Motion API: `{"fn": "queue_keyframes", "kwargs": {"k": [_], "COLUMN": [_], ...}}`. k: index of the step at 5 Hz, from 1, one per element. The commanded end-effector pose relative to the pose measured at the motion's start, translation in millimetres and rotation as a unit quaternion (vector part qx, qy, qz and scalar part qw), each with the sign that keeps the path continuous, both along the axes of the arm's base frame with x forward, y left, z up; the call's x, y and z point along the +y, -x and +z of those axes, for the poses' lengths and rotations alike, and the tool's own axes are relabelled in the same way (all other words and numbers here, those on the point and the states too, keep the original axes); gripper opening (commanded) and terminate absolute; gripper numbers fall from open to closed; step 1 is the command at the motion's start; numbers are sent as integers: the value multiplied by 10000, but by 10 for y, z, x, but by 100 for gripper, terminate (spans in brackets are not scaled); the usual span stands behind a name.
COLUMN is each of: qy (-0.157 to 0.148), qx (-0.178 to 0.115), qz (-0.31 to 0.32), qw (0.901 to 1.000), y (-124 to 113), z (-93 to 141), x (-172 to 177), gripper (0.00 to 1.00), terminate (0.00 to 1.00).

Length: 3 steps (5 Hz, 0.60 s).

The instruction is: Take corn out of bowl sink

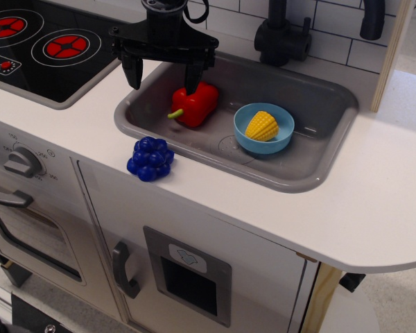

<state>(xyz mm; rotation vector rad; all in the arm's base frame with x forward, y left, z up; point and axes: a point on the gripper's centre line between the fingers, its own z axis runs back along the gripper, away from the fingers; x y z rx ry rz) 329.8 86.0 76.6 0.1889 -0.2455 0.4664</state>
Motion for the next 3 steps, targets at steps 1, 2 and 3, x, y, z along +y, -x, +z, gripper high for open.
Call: {"fn": "queue_keyframes", "kwargs": {"k": [1, 2, 3], "qy": [0, -163, -165], "qx": [0, -217, -203], "qz": [0, -249, -752], "qw": [10000, 9993, 9968], "y": [0, -218, -405], "z": [0, 50, 35], "x": [0, -107, -275], "gripper": [100, 100, 100], "terminate": [0, 0, 0]}}
